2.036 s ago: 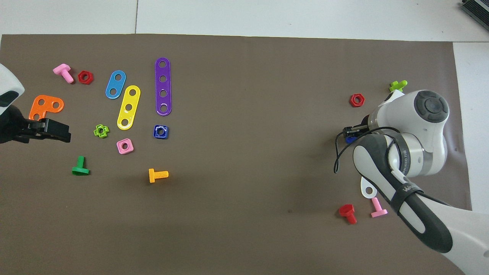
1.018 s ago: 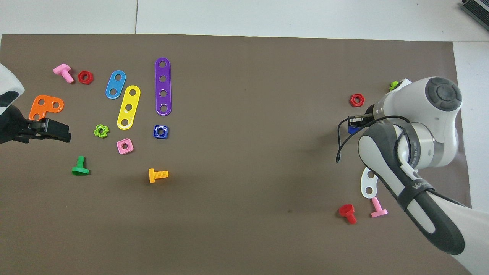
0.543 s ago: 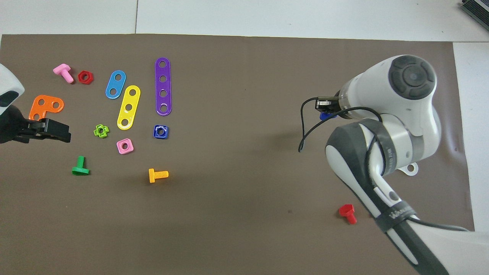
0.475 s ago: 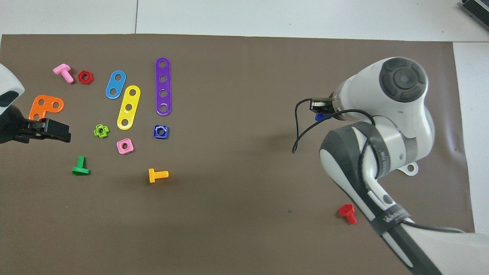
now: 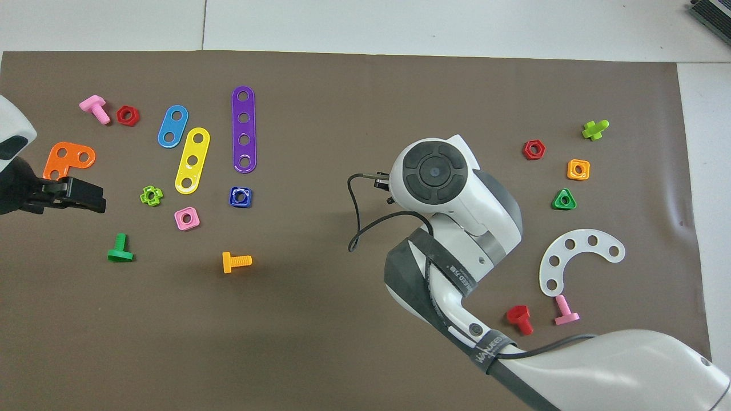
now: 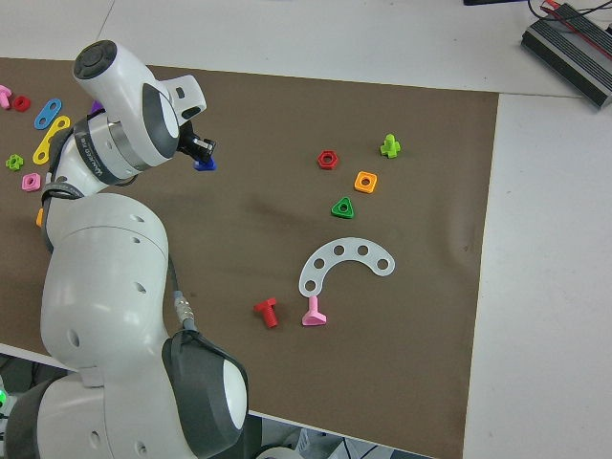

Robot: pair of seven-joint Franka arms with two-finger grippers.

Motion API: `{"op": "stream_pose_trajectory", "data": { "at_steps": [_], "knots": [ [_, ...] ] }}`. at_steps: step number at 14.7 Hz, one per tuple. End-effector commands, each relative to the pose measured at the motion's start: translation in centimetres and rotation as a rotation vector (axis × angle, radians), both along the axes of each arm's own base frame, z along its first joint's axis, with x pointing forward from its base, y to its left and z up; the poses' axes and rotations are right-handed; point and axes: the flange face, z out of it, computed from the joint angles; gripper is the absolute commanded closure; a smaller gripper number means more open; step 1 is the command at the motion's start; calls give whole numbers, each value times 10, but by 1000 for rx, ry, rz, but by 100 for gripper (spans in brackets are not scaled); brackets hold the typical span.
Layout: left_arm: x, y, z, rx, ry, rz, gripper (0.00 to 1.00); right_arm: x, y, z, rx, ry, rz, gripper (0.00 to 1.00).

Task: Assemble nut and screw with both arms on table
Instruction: 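Carry the blue nut toward the table centre and release it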

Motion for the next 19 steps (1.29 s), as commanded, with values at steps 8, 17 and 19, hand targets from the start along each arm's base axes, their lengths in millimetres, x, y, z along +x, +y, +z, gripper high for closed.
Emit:
{"op": "stream_pose_trajectory", "data": {
  "at_steps": [8, 17, 19],
  "knots": [
    [-8, 2, 0, -16, -7, -1, 0, -16, 66, -63, 39, -40, -50, 100],
    [-8, 2, 0, -16, -8, -1, 0, -29, 65, -75, 70, -39, -71, 0],
    [-8, 2, 0, -16, -8, -1, 0, -20, 47, -45, 41, -78, -86, 0]
  ]
}}
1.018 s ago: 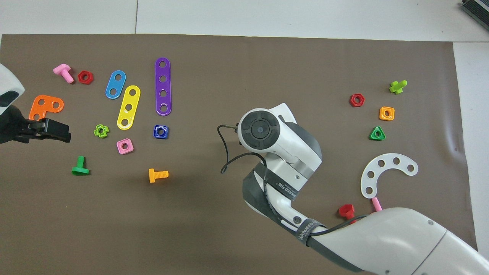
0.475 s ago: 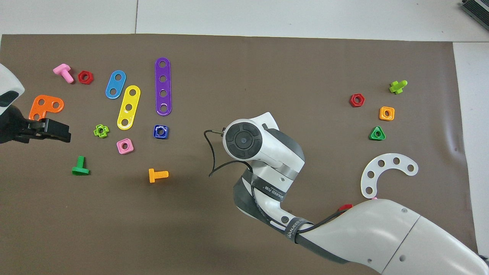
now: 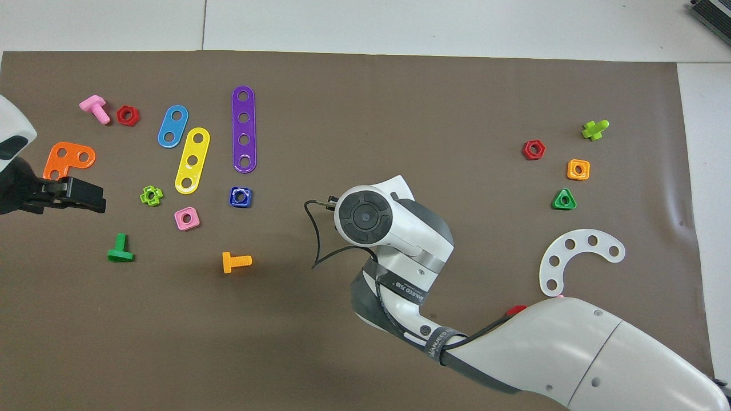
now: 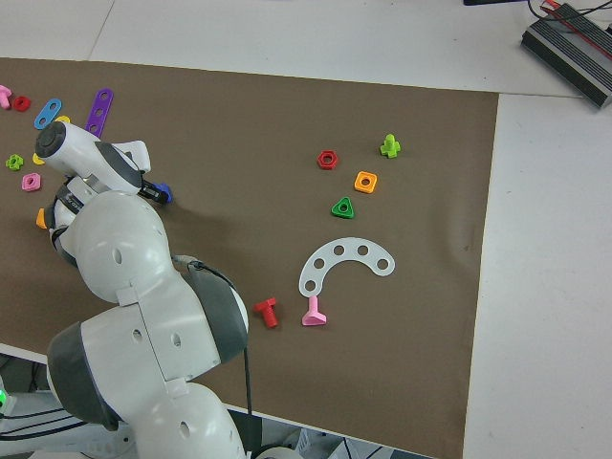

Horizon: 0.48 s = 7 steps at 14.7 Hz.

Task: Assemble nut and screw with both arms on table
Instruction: 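Carry the blue nut toward the table centre and release it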

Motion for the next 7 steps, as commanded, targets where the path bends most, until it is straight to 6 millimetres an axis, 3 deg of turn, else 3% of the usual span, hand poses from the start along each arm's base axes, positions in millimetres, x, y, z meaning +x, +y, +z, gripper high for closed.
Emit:
{"op": "stream_pose_trajectory", "data": {
  "at_steps": [1, 5, 7],
  "knots": [
    [-8, 2, 0, -16, -8, -1, 0, 10, -26, 46, -40, -70, -28, 0],
    [-9, -7, 3, -16, -14, -16, 0, 29, -77, 100, -99, -91, -10, 0],
    [-11, -9, 4, -15, -8, -21, 0, 46, -121, 121, -107, -72, 18, 0]
  ]
}}
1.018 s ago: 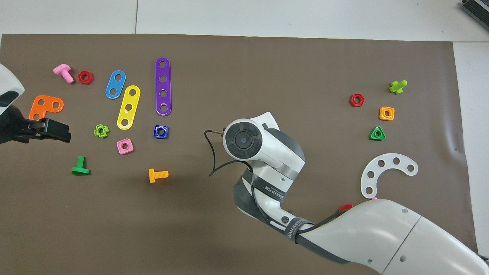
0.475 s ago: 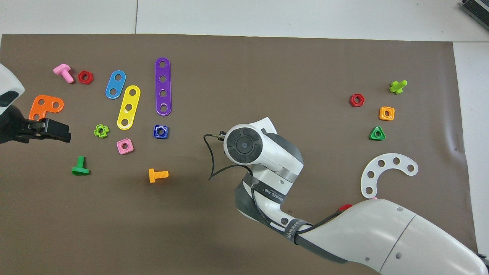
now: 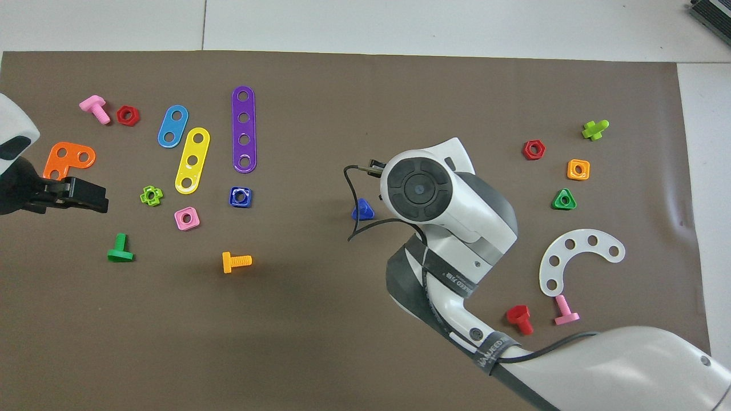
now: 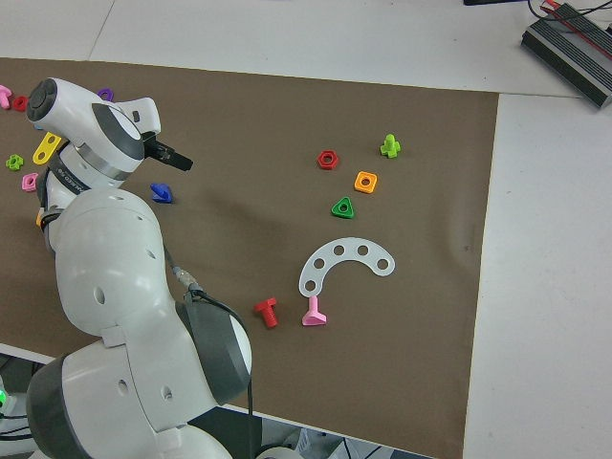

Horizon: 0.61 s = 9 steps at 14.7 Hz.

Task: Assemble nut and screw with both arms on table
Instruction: 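Retract the right gripper while the left gripper reaches the blue square nut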

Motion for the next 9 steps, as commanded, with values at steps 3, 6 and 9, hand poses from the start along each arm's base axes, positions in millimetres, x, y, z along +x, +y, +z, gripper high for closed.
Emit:
{"op": "stream_pose_trajectory", "data": {
  "at_steps": [3, 6, 9],
  "knots": [
    [-8, -8, 4, -14, -19, -15, 0, 24, -96, 50, -15, 40, 94, 0],
    [-2, -25, 6, -17, -82, -42, 0, 22, -155, 90, -23, 71, 120, 0],
    [-2, -71, -16, -22, -86, -115, 0, 8, -207, 131, 15, 113, 137, 0]
  ]
}}
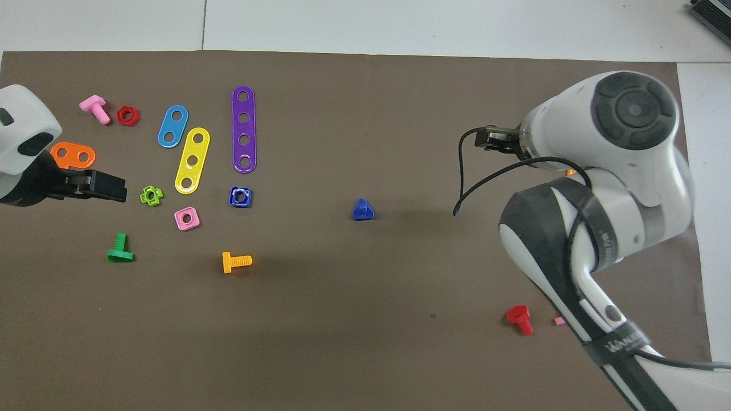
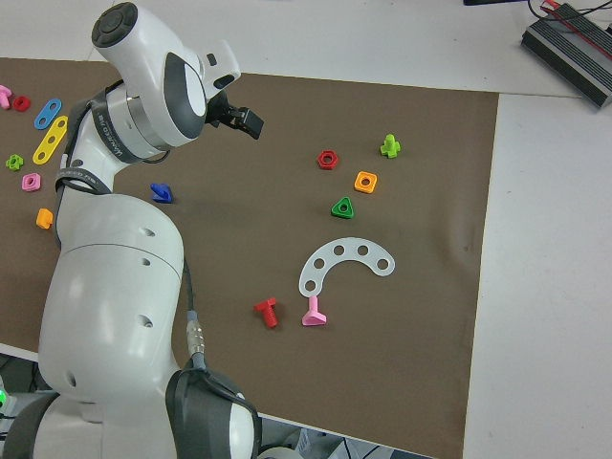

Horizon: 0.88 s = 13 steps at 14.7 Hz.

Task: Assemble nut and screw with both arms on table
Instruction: 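Retract the right gripper while the left gripper reaches the blue square nut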

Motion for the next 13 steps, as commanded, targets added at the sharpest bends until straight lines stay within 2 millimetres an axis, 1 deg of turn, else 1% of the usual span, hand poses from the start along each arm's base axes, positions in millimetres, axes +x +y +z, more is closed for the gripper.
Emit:
{"op": "stream_pose_trajectory", "data": {
  "at_steps": [1, 3, 5, 6, 7, 8, 9, 11, 12, 13],
  "knots": [
    [-5, -34, -21, -10, -1, -49, 0, -22, -42, 39, 29, 27, 19, 0],
    [2, -60, -39, -13, -2, -87, 0, -35, -76, 61, 50, 54, 29, 0],
    [12, -91, -68, -17, 0, -121, 10, -49, -109, 79, 50, 100, 42, 0],
    [18, -102, -81, -19, -10, -135, 10, -56, -123, 91, 48, 123, 53, 0],
    [25, -106, -96, -22, -24, -138, 9, -64, -139, 101, 51, 133, 57, 0],
    [29, -108, -104, -27, -45, -140, 8, -73, -157, 109, 60, 143, 46, 0],
    [27, -107, -115, -27, -50, -139, 8, -77, -161, 110, 66, 156, 52, 0],
    [25, -114, -135, -30, -64, -142, 8, -77, -165, 108, 65, 169, 63, 0],
    [27, -115, -154, -32, -66, -103, 8, -76, -162, 110, 64, 167, 69, 0],
    [30, -119, -168, -37, -72, -50, 9, -76, -160, 111, 63, 167, 72, 0]
  ]
}}
